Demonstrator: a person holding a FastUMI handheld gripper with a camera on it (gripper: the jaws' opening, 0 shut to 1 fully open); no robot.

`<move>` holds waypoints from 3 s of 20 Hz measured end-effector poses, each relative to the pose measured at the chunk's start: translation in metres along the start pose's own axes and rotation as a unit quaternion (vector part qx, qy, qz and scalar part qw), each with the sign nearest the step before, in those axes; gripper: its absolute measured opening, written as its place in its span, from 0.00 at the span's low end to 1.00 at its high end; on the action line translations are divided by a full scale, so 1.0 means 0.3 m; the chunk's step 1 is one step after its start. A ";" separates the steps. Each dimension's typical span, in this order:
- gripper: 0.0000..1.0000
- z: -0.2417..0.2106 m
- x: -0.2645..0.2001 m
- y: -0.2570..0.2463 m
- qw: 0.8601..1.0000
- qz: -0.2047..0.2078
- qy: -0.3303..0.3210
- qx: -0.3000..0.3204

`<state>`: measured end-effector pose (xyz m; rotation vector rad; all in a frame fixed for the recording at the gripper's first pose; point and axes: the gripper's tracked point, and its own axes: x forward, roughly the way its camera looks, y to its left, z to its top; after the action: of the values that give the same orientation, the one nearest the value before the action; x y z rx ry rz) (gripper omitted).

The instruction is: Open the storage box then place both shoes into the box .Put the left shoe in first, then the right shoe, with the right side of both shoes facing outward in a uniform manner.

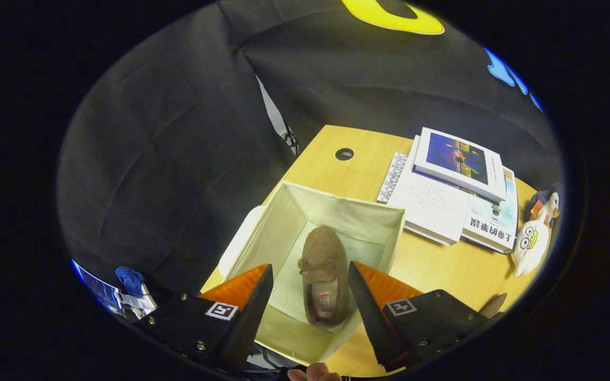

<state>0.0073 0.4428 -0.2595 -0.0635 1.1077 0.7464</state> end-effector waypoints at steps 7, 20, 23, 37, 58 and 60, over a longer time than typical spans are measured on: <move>0.86 0.056 -0.195 -0.101 0.999 0.007 -0.047 0.010; 0.98 -0.075 -0.509 -0.475 0.992 -0.045 -0.111 0.027; 0.98 -0.145 -0.552 -0.543 0.991 -0.048 -0.109 0.053; 0.98 -0.482 -0.653 -0.962 0.979 -0.145 -0.082 0.114; 0.92 -1.007 -0.551 -1.325 0.962 -0.179 0.050 0.198; 0.92 -1.013 -0.517 -1.358 0.961 -0.186 0.057 0.197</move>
<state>-0.0341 -0.0679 -0.4004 0.0234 1.2909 0.1805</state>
